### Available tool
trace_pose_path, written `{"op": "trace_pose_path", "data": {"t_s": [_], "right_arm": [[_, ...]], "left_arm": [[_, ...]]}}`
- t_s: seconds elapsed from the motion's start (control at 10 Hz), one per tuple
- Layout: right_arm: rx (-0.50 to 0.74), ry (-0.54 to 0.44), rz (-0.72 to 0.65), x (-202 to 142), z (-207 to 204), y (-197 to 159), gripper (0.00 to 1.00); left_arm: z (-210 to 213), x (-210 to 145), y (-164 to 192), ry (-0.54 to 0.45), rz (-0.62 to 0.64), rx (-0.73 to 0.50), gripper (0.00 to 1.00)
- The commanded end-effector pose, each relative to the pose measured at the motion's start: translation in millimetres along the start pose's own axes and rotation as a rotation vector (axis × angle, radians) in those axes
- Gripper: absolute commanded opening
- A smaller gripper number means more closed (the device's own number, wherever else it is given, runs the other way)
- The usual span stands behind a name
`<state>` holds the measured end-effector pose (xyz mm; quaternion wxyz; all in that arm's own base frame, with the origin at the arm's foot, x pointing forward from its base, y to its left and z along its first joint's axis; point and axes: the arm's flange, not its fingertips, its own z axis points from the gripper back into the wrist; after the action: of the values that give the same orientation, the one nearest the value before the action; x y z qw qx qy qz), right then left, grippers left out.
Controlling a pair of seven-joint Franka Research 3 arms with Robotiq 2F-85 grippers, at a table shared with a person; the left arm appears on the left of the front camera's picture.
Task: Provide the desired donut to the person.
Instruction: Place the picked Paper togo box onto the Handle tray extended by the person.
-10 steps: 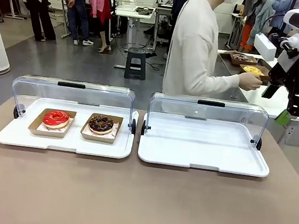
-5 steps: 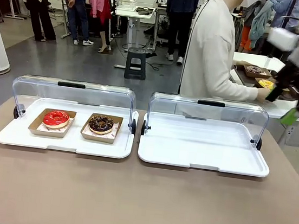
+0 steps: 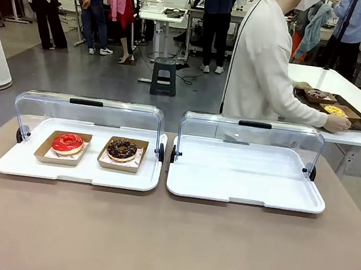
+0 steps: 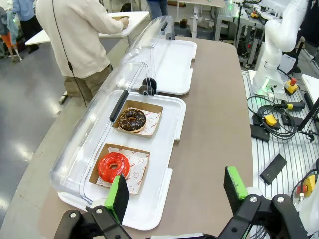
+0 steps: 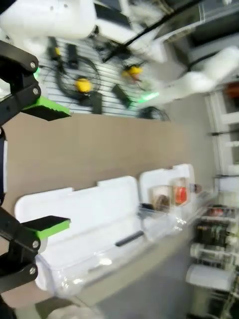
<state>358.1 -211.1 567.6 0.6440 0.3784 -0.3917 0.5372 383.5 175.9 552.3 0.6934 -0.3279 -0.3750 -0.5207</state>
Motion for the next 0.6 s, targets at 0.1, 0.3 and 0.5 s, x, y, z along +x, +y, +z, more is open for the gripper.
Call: {"op": "trace_pose_path", "data": {"t_s": [0.1,0.3,0.5], "right_arm": [[-0.018,-0.181,-0.042,-68.7,18.3,-8.3,1.0],[-0.054,-0.145,-0.038,-91.8,22.0,-10.6,1.0],[-0.051,-0.184,-0.059,-96.9,25.0,-1.8,1.0]], "left_arm": [[1.0,0.5,-1.4,-0.006,-0.013,-0.002,1.0],[1.0,0.5,-1.4,-0.006,-0.013,-0.002,1.0],[1.0,0.5,-1.4,-0.006,-0.013,-0.002,1.0]]}}
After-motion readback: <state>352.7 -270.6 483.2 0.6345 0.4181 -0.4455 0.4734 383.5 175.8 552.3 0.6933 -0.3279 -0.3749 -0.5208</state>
